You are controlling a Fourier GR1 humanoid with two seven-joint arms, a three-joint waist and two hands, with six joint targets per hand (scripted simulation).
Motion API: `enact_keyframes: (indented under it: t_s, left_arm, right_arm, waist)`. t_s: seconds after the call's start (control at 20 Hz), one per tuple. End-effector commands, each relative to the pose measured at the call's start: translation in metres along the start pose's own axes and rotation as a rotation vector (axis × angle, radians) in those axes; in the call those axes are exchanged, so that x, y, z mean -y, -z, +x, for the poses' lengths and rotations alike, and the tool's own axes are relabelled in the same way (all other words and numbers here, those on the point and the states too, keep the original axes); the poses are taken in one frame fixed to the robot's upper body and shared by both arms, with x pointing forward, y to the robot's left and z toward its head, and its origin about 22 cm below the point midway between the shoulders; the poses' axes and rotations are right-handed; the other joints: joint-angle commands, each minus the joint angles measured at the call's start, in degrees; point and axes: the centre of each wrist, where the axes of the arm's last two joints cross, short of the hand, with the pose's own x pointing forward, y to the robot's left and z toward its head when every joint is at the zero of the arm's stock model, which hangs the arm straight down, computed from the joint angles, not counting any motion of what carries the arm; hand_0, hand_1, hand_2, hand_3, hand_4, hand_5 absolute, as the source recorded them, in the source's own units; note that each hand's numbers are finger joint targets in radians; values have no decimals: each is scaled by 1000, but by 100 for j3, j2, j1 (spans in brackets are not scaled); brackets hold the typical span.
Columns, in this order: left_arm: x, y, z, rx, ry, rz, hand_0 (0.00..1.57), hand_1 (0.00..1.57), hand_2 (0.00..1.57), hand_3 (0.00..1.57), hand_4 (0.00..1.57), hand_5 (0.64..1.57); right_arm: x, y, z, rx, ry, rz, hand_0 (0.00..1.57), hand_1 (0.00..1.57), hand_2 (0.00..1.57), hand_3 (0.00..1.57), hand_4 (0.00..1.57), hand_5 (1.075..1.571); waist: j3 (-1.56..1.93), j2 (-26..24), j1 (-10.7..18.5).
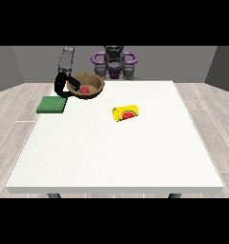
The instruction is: Pick the cup and pour the ball into the bowl, then pick the bowl and place it on the pad
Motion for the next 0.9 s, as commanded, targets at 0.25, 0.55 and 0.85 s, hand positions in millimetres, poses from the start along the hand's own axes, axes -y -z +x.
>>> enact_keyframes:
  t_s: [0.25,0.55,0.85]
  left_arm:
    - [5,7,18,48,25,8,0,0,0,0,0,1533]
    - [21,13,29,84,11,-9,0,0,0,0,0,1534]
    - [13,15,59,174,44,-6,0,0,0,0,202,1532]
  right_arm:
    - [100,8,-23,63,-64,-39,1571,1571,1571,1571,1305,1528]
    - [161,10,-29,94,22,-118,1571,1571,1571,1174,1287,1534]
    - [192,4,-44,124,41,-123,1571,1571,1571,779,1293,1551]
  waist:
    - [13,276,-102]
    - [17,500,142]
    - [17,956,257]
